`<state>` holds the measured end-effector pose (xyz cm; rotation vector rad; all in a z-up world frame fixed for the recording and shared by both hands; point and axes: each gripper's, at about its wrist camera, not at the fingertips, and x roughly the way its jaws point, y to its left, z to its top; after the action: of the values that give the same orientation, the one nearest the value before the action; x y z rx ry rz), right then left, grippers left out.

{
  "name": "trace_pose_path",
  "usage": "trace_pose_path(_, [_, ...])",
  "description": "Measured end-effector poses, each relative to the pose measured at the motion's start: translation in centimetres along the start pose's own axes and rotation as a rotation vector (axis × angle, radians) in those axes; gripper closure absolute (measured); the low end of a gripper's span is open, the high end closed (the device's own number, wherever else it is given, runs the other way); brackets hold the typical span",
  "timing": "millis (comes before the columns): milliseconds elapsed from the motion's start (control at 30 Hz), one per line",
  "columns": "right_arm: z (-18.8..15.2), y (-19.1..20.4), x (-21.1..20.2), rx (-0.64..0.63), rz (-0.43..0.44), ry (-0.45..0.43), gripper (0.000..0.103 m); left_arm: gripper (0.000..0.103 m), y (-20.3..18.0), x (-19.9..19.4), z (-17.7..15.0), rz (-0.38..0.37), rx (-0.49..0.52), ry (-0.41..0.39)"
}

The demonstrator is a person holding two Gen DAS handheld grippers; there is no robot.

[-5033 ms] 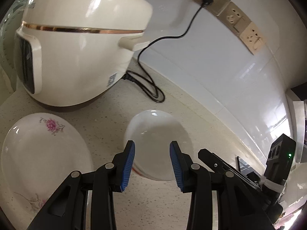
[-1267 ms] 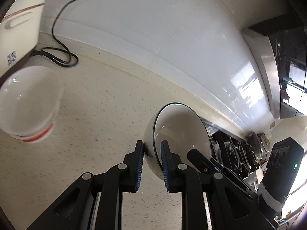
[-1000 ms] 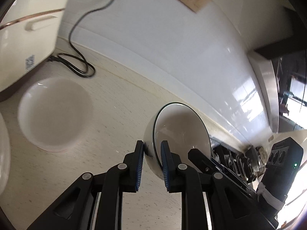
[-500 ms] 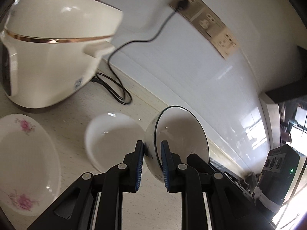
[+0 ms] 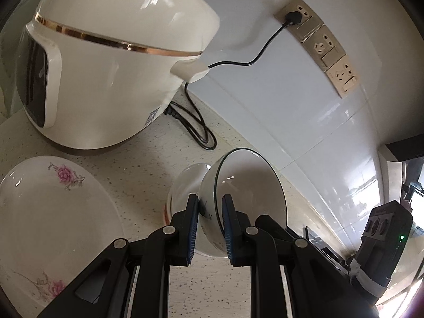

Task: Organize plates and bowls
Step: 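Carry the green-rimmed bowl with both grippers over the nested bowls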

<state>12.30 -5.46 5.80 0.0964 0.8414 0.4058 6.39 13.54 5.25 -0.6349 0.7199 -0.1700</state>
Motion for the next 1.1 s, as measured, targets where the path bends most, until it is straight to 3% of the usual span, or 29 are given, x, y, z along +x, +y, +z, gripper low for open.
trace_pose_path(767, [-0.9,-0.1,1.8,-0.014,-0.031,0.04,0.068,0.084,0.3,1.3,-0.4,0.052,0.03,0.02])
trace_pose_path(1033, [-1.0,0.2,1.9,-0.024,-0.028,0.041,0.062,0.078,0.1,1.3,-0.6,0.051,0.03,0.019])
trace_pose_path(1100, [-1.0,0.2,1.9,-0.022,-0.025,0.041,0.061,0.072,0.0,1.3,-0.6,0.047,0.032,0.019])
